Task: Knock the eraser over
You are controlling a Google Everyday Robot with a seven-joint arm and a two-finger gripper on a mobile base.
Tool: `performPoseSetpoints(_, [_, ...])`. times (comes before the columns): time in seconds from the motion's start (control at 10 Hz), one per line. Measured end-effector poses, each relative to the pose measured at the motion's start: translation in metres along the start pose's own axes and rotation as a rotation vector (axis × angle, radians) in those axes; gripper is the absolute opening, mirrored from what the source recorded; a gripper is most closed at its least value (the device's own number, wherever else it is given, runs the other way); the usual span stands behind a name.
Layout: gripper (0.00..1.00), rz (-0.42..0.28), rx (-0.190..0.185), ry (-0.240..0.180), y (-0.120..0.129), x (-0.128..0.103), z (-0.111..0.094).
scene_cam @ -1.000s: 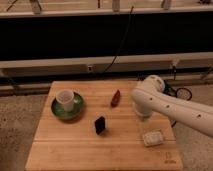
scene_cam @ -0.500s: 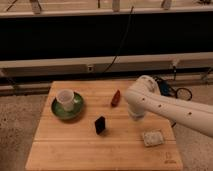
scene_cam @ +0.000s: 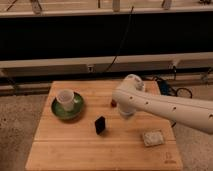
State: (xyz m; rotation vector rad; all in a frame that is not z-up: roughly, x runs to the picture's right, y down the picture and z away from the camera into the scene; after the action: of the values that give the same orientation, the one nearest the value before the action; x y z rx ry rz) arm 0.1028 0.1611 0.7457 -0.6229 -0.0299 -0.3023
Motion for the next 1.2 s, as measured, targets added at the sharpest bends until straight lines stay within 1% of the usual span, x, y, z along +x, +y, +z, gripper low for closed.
performPoseSetpoints(0.2, [0.02,-0.028,0.000,0.002,-0.004,-0.015,-0.001])
performPoseSetpoints(0.4, [0.02,-0.067,0.003,0.007,-0.013,-0.044,-0.004])
performPoseSetpoints(0.5, [0.02,-0.086,0.004,0.010,-0.016,-0.054,-0.005])
performPoseSetpoints(0.8, [0.02,-0.114,0.010,0.011,-0.019,-0.071,-0.008])
performPoseSetpoints(1.2, [0.02,-0.142,0.020,0.006,-0.020,-0.083,-0.009])
